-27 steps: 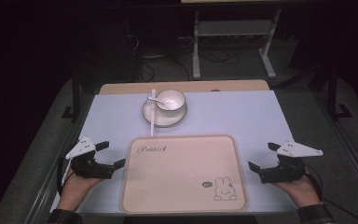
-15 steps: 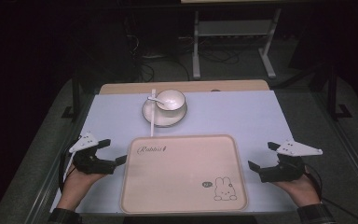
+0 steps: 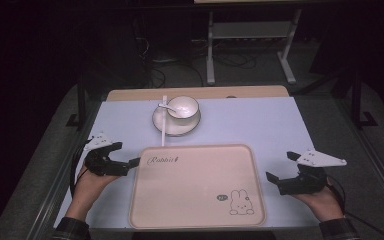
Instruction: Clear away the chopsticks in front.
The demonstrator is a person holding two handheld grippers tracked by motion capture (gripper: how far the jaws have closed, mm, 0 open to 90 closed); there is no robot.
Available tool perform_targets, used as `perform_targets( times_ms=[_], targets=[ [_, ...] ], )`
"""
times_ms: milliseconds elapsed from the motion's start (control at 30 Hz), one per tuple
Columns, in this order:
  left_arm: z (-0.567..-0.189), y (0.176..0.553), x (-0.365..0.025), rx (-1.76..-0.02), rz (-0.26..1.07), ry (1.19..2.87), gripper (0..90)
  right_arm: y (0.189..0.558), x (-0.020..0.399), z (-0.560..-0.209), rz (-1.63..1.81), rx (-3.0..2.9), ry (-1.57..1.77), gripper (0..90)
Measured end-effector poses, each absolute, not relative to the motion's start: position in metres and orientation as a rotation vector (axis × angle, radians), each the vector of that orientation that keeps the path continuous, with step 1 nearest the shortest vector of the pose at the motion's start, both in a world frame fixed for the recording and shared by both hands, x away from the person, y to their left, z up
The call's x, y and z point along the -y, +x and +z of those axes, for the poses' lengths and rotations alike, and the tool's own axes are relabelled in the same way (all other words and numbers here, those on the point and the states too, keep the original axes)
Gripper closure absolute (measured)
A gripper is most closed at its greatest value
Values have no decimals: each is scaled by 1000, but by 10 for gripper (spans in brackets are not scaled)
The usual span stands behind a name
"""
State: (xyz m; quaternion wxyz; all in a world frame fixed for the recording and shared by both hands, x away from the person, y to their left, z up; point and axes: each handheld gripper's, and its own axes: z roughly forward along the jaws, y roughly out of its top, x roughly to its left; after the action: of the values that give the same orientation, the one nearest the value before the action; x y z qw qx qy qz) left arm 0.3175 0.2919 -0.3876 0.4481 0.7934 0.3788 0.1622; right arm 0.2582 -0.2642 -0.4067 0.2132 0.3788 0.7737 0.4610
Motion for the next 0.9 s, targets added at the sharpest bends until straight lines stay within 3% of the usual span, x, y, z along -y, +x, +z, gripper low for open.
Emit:
perform_targets(
  times_ms=[900],
  targets=[
    [-381,402,-241,-988,444,1997,65,257,267,-404,1289,-2123,1059,0]
  ],
)
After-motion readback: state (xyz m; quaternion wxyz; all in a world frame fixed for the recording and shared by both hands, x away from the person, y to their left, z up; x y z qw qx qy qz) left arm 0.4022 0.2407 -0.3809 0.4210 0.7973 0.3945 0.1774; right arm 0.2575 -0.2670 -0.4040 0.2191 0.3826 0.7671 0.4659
